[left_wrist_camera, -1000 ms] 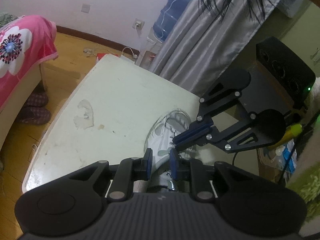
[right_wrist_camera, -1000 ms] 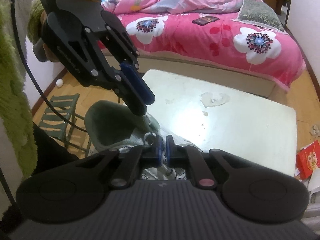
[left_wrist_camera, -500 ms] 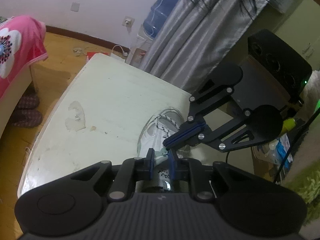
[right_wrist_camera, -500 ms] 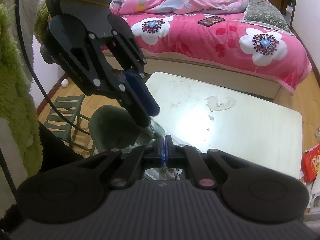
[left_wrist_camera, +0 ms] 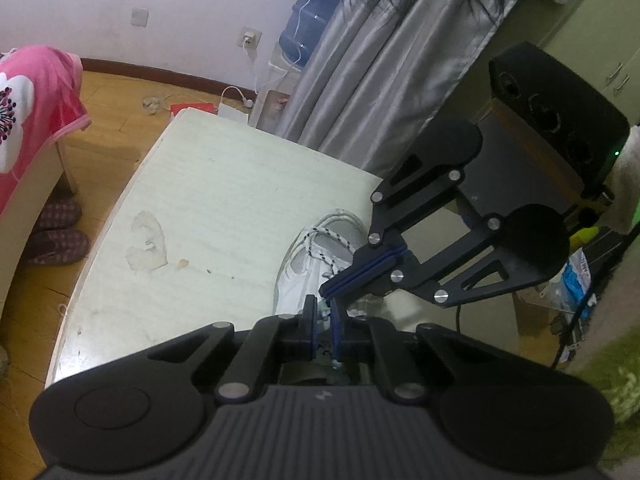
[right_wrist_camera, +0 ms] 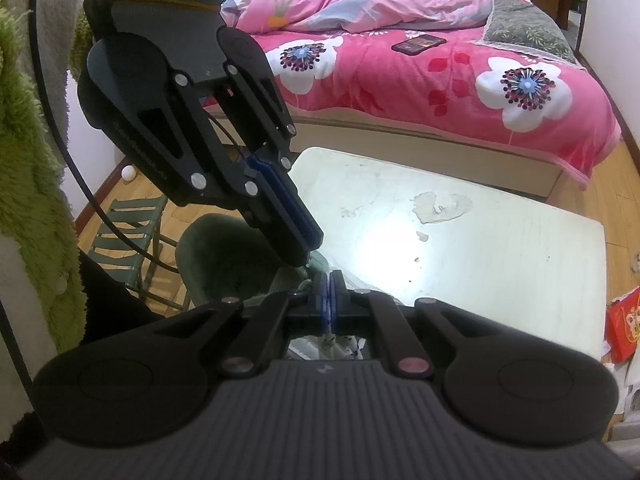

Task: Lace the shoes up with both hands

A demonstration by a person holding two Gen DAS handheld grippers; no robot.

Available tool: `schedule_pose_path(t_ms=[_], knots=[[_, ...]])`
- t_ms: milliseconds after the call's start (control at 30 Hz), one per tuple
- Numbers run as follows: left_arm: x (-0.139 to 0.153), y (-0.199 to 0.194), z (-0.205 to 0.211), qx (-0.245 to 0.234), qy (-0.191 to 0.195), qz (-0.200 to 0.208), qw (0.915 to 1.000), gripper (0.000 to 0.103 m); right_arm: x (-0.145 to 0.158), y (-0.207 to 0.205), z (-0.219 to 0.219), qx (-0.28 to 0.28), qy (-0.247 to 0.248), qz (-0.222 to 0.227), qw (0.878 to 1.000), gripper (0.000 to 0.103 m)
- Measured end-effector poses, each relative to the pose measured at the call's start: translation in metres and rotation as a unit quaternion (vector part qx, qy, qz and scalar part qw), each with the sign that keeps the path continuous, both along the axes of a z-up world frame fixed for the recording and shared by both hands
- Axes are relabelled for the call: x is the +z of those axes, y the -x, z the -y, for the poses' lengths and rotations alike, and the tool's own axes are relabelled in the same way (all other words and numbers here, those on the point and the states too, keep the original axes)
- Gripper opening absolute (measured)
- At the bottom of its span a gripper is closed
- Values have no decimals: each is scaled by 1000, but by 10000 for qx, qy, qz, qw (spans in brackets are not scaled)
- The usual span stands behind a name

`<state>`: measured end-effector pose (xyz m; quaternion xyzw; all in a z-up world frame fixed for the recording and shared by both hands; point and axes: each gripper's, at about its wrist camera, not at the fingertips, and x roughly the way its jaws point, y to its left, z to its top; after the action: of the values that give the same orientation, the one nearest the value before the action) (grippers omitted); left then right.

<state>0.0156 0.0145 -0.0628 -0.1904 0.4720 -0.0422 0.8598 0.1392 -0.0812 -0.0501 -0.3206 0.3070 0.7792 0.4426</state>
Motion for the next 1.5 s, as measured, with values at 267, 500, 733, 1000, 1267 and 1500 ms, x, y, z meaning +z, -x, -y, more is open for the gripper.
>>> schedule_pose_path(t_ms=[267, 500, 733, 1000, 1267, 1500], knots=[[5, 5, -1, 187, 68, 8, 9998, 1, -1, 0, 3, -36, -44, 75, 10000, 2], [14, 16, -11, 389, 243, -39, 9989, 1, -3, 1, 2, -30, -1, 152, 9999, 3], [29, 39, -30, 898, 354, -141, 9952, 2, -3, 1, 6, -112, 18, 217, 9997, 3], [24, 43, -33, 1010, 438, -179, 9938, 22, -1, -1, 14, -497, -1, 84, 9987, 3], [4, 37, -23, 1340, 846, -270, 9870, 36, 5, -12, 39, -1630, 57, -302, 9861, 10], [-11, 35, -19, 1965, 1054, 7, 9748, 30, -2, -37, 67, -3530, 134, -768, 9324, 17]])
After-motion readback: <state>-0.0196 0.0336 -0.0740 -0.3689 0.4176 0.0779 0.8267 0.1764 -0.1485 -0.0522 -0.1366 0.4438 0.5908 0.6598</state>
